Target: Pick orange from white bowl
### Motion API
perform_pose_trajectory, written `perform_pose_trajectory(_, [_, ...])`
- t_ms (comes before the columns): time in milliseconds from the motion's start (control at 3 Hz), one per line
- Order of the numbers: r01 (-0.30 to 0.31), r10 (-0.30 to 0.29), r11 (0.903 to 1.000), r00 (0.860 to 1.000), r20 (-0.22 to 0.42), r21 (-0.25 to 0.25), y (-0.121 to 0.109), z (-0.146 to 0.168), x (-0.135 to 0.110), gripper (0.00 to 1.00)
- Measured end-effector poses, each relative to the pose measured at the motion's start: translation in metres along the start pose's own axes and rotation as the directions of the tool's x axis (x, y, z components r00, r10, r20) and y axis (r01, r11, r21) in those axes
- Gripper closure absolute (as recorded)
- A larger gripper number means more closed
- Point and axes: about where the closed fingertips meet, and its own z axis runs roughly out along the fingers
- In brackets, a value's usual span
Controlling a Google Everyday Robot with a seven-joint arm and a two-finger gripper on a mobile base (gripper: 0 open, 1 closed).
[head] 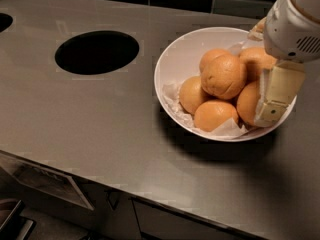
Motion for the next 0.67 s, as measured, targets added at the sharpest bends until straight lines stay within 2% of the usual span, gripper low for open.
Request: perform_pose_trajectory(667, [0.124,-0.124,0.9922,0.992,-0.034,-0.003,0.001,0.008,-0.054,0.00])
